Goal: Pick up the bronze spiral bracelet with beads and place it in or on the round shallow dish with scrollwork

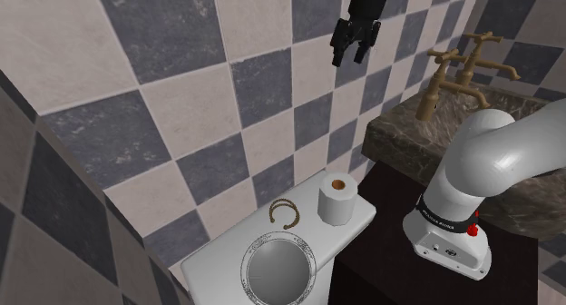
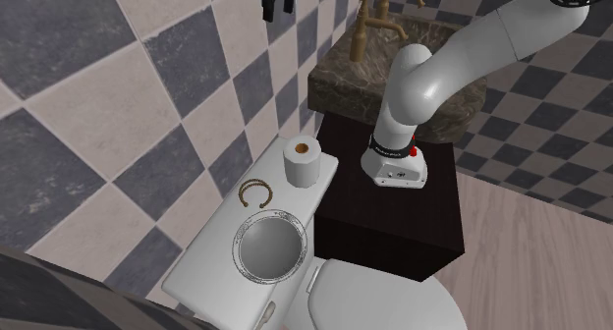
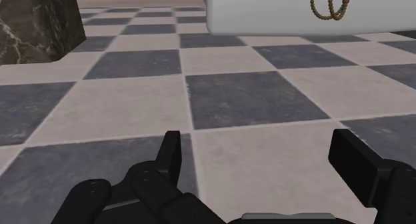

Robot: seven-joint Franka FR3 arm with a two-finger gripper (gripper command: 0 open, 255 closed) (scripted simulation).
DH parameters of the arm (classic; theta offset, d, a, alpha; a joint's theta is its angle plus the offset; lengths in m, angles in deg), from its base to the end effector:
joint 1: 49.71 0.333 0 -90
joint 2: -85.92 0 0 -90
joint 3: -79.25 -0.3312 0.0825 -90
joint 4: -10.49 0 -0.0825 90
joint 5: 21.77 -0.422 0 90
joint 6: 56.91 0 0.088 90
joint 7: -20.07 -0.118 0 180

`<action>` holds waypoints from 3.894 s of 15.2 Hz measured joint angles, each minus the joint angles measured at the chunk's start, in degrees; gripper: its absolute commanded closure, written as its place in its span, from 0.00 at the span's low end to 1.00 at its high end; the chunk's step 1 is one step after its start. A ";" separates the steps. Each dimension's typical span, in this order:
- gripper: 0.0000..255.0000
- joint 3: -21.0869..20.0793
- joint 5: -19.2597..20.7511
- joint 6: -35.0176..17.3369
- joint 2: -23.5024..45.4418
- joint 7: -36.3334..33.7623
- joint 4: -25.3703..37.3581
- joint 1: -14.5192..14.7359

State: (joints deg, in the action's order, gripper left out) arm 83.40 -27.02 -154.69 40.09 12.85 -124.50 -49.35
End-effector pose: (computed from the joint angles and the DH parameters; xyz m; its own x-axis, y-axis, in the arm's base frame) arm 0.3452 -0.0200 0.6083 0.9739 -0.1875 0.1280 -0.1663 -0.9729 -0.1604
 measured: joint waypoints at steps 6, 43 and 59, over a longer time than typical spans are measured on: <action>0.00 -3.53 -1.77 -5.53 -1.09 -2.59 -6.59 1.30; 0.00 -35.34 -10.15 -59.85 34.20 -25.92 -24.76 9.23; 1.00 -34.71 -11.00 -57.58 32.21 -25.20 -24.39 9.74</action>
State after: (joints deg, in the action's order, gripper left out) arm 48.70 -38.02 -212.27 72.30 -12.35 -148.89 -39.61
